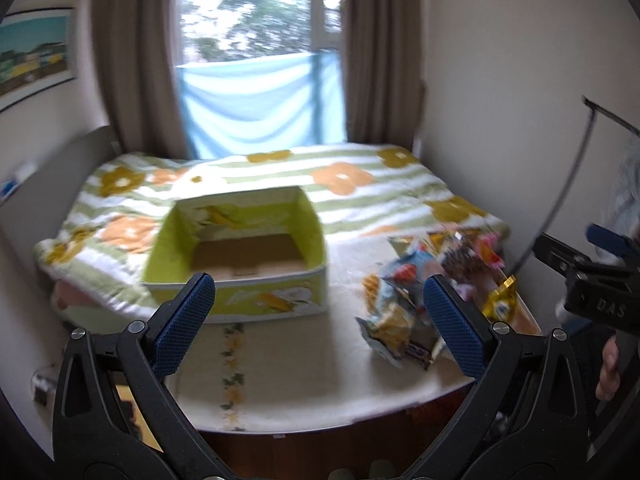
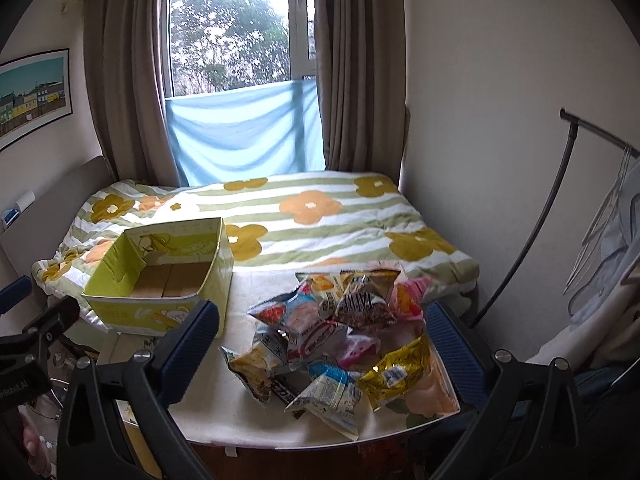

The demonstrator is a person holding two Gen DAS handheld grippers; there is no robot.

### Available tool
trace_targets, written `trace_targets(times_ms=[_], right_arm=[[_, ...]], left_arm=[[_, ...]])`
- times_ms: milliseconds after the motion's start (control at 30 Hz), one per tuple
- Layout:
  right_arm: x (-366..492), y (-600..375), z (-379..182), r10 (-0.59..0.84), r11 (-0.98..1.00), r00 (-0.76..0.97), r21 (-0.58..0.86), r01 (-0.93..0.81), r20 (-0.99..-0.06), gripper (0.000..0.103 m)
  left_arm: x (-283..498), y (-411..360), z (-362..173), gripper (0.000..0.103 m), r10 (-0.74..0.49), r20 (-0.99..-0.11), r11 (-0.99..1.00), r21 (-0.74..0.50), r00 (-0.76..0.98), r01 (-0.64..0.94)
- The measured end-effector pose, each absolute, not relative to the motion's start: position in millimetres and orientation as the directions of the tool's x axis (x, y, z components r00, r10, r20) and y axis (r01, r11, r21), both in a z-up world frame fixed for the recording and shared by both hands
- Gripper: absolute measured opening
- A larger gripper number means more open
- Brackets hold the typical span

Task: Organize snacks
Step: 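Grasp the corn-chip bag with the left tool while the right tool grasps the shrimp-flake bag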

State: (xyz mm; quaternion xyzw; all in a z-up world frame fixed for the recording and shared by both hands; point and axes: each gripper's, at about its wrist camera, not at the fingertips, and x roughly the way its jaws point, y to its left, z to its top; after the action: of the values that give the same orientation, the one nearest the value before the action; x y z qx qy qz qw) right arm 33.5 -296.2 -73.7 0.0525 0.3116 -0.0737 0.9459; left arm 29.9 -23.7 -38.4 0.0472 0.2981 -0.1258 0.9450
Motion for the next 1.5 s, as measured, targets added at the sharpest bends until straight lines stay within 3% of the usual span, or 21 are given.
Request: trace_targets(times_ms=[300,700,1033,1233,1333,1500], right_arm=[[71.0,-310.0,-113.1,-0.03,0.997,0.733,0.033,0.071,-0.679,0.103],[160.7,-333.2,-200.7,0.176,0.981,0.559,0.097,-0.169,-0.81,0.103],[212.5,-347.3,-252.1,0.308,0.937,0.421,0.194,-0.291,-0.853,0.103],[228.0,-341.4,-262.3,0.369,0.895,0.382,0.213,-0.392,-0.847,0.103],[233.1,-338.4,-266.2,0.384,0.878,0.367,0.212,-0.429,-0.847,0.103],[239.7,-332.5,-273.6,0.418,0.849,0.33,0.234,-0.474,-0.846,0.09]], left_arm=[[66.8,-68.8,-106.1,0.103,-0.292,-0.686,0.885,0.07,0.666,0.46],[115.2,-150.6,-214.5,0.103,-0.147,-0.824,0.788,0.237,0.547,0.568],[149.0,-178.1,-263.7,0.102,-0.109,-0.864,0.785,0.229,0.492,0.576],[159.0,-180.1,-279.8,0.096,-0.122,-0.872,0.788,0.206,0.475,0.58],[162.6,-180.9,-286.1,0.087,-0.127,-0.877,0.787,0.195,0.463,0.586],[170.6,-178.6,-295.3,0.071,-0.135,-0.892,0.793,0.164,0.431,0.587]])
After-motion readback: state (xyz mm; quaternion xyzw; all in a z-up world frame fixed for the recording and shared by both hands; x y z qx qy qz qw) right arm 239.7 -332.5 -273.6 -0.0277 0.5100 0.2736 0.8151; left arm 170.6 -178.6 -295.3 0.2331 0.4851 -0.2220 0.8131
